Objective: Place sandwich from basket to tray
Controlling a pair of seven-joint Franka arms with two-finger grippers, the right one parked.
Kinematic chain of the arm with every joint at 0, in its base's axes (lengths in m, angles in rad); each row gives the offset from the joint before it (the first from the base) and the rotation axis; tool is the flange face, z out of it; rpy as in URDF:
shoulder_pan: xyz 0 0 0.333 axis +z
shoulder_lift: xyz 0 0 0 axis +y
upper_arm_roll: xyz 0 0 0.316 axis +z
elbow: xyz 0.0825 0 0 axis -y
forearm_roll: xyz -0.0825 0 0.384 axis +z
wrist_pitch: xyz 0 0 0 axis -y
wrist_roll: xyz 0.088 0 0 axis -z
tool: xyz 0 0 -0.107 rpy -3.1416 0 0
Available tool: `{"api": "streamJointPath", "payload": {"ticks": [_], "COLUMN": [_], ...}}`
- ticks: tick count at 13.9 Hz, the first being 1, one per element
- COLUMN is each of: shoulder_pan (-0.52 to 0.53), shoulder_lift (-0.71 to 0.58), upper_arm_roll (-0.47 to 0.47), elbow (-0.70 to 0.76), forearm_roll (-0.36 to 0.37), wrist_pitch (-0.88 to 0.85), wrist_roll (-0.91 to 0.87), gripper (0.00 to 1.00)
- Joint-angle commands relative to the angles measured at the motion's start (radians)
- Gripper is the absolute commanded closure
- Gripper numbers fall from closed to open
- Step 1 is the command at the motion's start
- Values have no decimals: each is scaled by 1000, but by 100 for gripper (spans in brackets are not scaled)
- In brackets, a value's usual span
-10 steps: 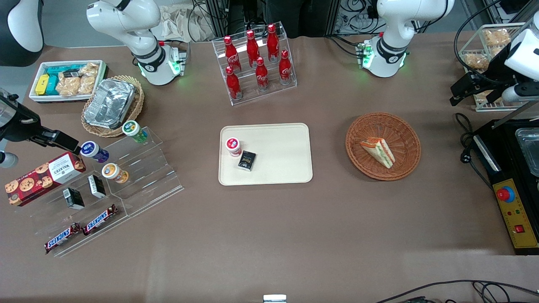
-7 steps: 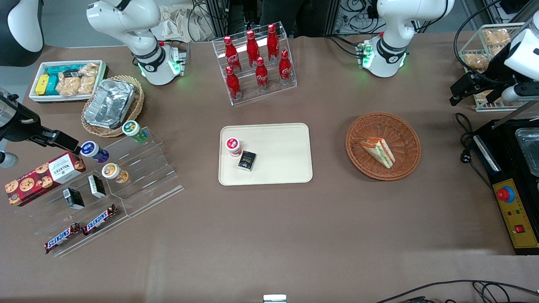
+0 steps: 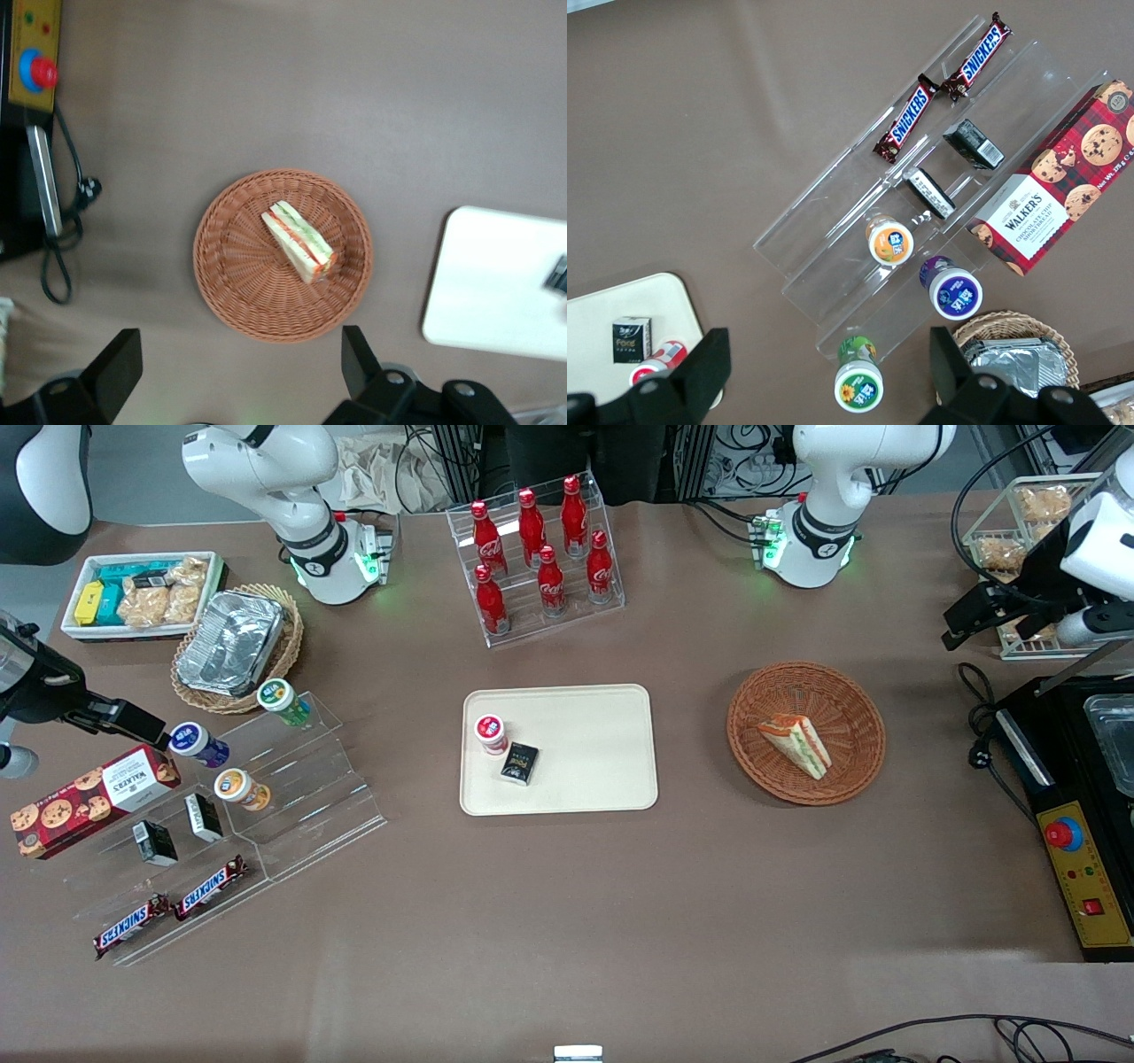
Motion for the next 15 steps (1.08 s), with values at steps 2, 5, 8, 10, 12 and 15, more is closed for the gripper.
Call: {"api": "streamJointPath", "payload": {"ticks": [2,5,8,10,12,15], "shoulder_pan": [-10,-10,-10,-10,-14,-40], "shoulder_lift": [-3,-19,-13,-17,-11,41], "upper_arm_roll": [-40,-62,-62,-62,-73,-76], "elbow": [-19,-89,-180,-287,-376,-447], "forearm_roll": [-7,7,-10,-11,-11,-10], "wrist_pitch": [-20,-23,9,131,237,368], "wrist_roll": [-254,-366,-393,-441,-486,-546], "gripper": [0,0,0,0,0,0]}}
